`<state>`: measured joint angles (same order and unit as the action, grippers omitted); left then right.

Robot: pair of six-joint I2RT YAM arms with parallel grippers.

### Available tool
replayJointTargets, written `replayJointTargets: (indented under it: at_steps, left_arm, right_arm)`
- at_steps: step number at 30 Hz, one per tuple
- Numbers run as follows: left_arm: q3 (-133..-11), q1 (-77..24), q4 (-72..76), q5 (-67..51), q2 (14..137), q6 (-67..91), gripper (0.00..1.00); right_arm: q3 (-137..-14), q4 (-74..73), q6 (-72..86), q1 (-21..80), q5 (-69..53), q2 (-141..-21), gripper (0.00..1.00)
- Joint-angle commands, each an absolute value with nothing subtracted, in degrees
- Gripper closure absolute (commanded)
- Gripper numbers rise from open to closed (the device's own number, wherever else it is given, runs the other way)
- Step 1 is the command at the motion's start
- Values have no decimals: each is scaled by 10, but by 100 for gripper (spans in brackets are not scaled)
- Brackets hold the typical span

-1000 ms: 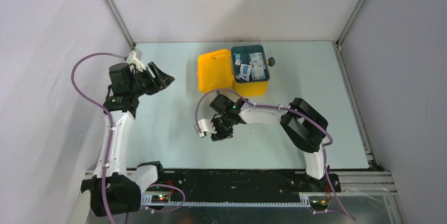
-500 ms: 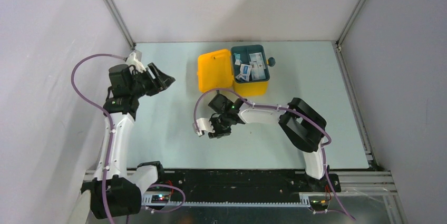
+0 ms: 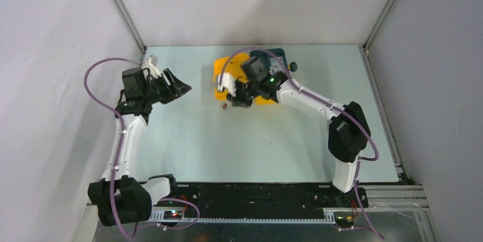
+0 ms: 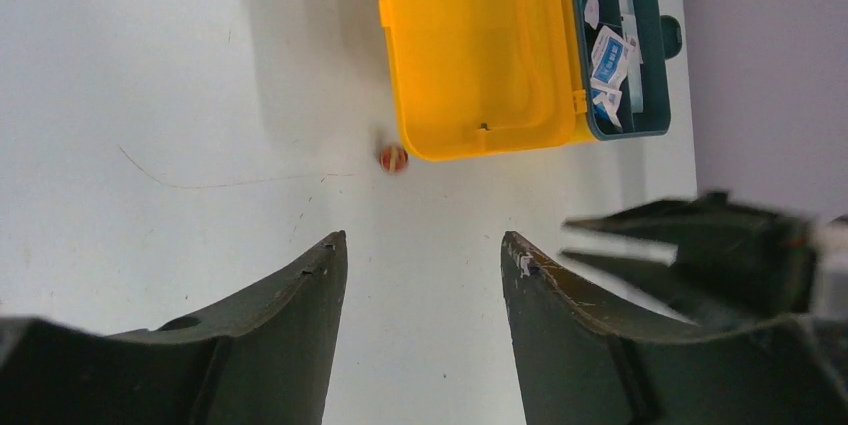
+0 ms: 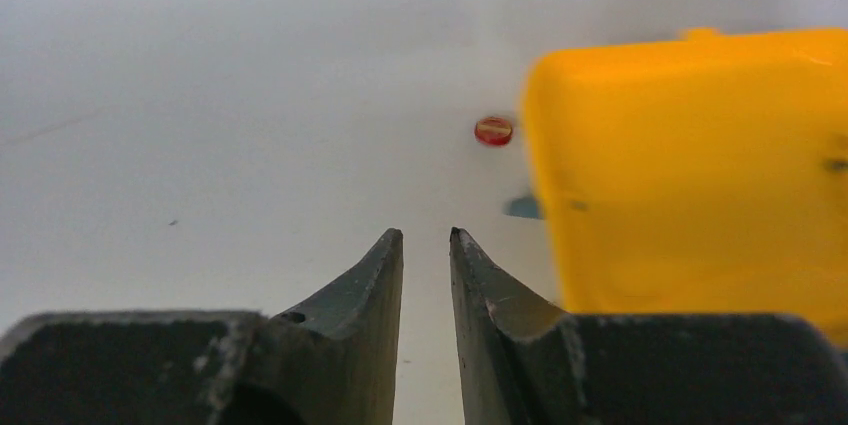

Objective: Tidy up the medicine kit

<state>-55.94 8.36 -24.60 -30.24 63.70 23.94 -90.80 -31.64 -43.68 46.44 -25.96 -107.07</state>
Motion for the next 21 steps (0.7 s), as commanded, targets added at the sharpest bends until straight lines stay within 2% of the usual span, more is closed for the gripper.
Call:
replayJointTargets:
  at_steps: [1, 7, 12, 15, 21]
  left_arm:
    - [-586, 89, -256, -321, 643, 218, 37]
    - [-597, 88, -284, -293, 671, 177, 37]
    - [-606, 88, -281, -230, 730, 184, 33]
    - [-638, 87, -269, -211, 832, 209, 30]
    - [-838, 60, -255, -220, 1063, 223, 30]
  right_arm:
    - [-969, -267, -332, 405, -268, -1049, 71]
    - [-1027, -252, -339, 351, -275, -1079, 66]
    - [-988, -223, -305, 343, -268, -1067, 61]
    - [-963, -203, -277, 340, -249, -1055, 54]
    - [-966, -217, -227, 314, -229, -1058, 49]
